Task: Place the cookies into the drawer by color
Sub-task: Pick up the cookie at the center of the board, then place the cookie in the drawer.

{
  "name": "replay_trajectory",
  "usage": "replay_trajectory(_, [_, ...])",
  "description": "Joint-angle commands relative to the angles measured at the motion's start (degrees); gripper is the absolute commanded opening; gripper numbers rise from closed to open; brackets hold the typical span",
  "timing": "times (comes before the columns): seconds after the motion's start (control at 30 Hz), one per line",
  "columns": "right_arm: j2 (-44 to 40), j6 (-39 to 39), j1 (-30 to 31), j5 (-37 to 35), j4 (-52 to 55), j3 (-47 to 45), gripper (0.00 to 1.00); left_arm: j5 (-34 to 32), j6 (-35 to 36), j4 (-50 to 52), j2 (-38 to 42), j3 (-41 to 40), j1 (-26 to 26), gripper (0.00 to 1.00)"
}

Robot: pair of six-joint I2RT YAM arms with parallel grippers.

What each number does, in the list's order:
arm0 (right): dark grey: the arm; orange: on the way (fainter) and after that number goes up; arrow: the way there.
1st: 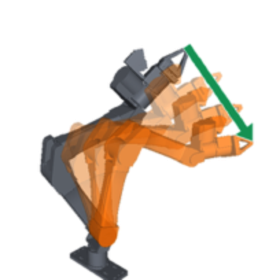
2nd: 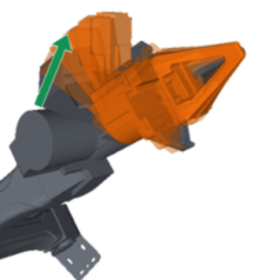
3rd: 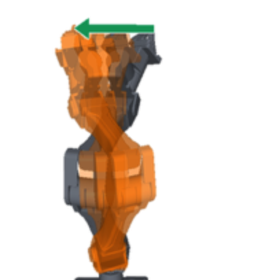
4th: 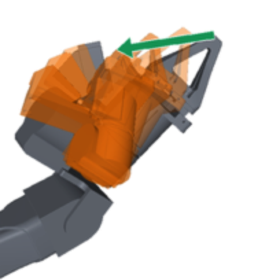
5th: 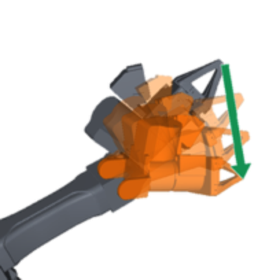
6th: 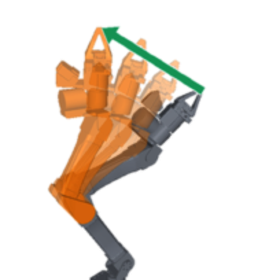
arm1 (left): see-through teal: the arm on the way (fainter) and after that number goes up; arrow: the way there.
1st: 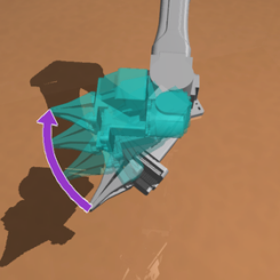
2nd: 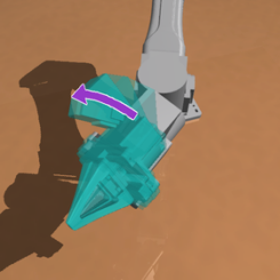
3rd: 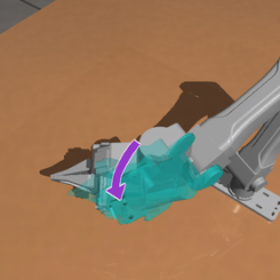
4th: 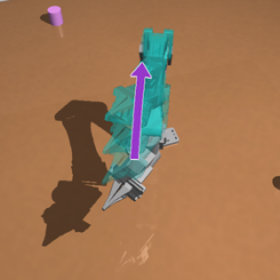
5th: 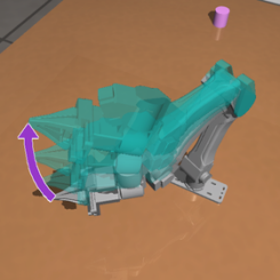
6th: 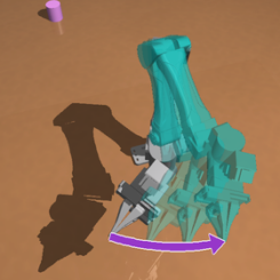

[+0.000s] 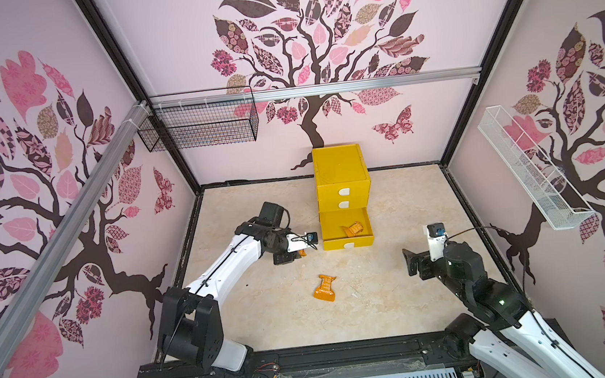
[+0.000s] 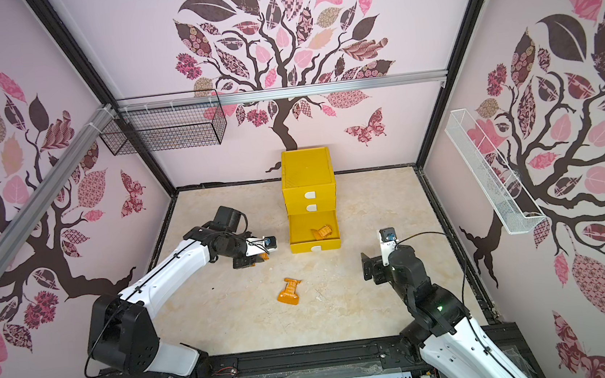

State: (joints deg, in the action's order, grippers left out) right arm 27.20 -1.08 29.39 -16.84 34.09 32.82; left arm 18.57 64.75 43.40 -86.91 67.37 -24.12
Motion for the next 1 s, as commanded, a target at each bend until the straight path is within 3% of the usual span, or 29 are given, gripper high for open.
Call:
replay_trajectory(0.0, [-0.4, -0.5, 0.1, -1.0, -0.6, -0.2, 0.99, 1.1, -5.6, -4.4, -2.9, 2.7, -3.1, 0.27])
replay_trajectory(0.23, [-0.7, -0.4, 0.1, -1.2, -0.6, -0.3, 0.99, -2.7, -7.8, -8.6, -10.7, 9.7, -9.1, 0.26])
replay_trajectory(0.6, [-1.3, -0.8, 0.1, -0.7, 0.3, -0.1, 0.99, -3.5, -11.9, -12.2, -21.5, 19.5, -12.3, 0.27])
replay_trajectory(0.97, [-0.9, -0.9, 0.1, 0.2, -0.9, -0.6, 0.99, -5.7, -12.8, -16.5, -23.8, 20.7, -12.4, 0.63])
